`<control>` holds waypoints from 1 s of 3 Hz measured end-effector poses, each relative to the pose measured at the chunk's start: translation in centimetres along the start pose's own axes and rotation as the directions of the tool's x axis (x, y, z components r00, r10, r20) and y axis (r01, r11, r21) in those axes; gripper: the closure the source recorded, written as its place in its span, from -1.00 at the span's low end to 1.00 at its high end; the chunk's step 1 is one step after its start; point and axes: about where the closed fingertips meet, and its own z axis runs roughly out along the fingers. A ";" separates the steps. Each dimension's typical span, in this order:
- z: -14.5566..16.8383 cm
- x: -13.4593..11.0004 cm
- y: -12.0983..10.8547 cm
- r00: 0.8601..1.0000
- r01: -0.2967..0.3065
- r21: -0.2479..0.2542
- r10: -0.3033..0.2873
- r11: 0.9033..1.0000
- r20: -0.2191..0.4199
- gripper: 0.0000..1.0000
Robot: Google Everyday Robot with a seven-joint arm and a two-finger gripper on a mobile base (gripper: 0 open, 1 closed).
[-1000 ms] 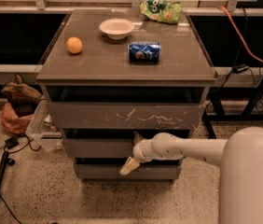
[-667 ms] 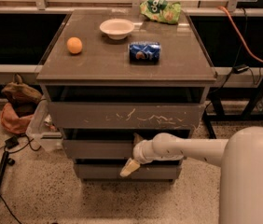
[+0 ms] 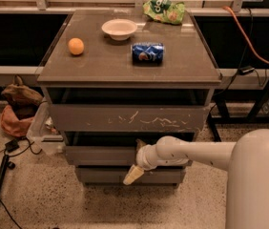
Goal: Open middle drawer
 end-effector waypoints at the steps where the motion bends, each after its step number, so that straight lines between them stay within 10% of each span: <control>1: 0.0 0.0 0.0 1.000 0.000 0.000 0.000 1.000 0.000 -1.00; 3: -0.4 -0.3 2.1 1.000 0.003 -0.046 -0.004 0.999 -0.029 -1.00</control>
Offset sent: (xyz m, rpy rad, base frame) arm -0.0299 0.0274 -0.0024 -0.0580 0.0575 0.0920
